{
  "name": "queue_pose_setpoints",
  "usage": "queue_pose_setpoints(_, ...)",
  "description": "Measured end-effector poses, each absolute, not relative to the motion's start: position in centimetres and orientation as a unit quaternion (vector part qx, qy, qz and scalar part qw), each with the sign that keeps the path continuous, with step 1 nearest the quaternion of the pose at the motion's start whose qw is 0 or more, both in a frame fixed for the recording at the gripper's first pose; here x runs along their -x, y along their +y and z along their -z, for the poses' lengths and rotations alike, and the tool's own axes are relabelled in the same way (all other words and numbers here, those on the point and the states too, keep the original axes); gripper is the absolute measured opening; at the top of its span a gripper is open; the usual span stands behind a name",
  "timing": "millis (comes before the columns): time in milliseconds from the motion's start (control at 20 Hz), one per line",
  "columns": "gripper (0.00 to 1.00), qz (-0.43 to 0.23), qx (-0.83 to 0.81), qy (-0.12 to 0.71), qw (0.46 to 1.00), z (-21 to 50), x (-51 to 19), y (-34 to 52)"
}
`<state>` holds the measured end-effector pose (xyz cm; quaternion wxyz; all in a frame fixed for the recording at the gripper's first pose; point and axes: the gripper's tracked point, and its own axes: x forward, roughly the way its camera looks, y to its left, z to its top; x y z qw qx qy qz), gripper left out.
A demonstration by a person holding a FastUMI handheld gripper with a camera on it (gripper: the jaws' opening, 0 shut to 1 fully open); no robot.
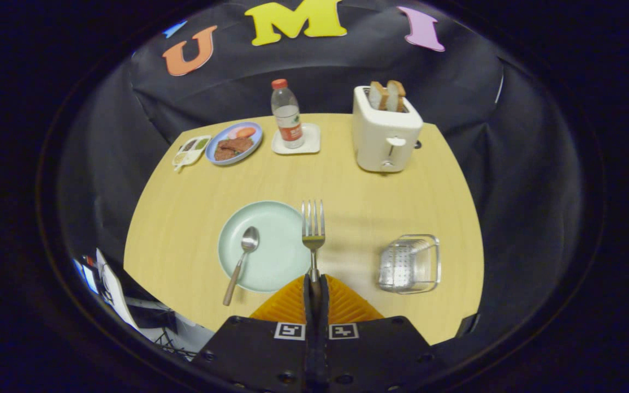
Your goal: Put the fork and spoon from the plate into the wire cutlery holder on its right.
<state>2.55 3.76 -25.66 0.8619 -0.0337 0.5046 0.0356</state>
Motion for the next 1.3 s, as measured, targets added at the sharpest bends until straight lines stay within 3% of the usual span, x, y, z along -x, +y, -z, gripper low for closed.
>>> queue_pose_setpoints(400,0.01,0.028,-0.017,0.574,0.818,25.2,-0.2,-5.6)
queue_pose_setpoints(950,0.01,0.052,-0.084,0.665,0.740,30.2,0.3,-7.8)
queue_pose_setpoints(1300,0.06,0.062,-0.116,0.670,0.731,31.7,-0.7,-8.3)
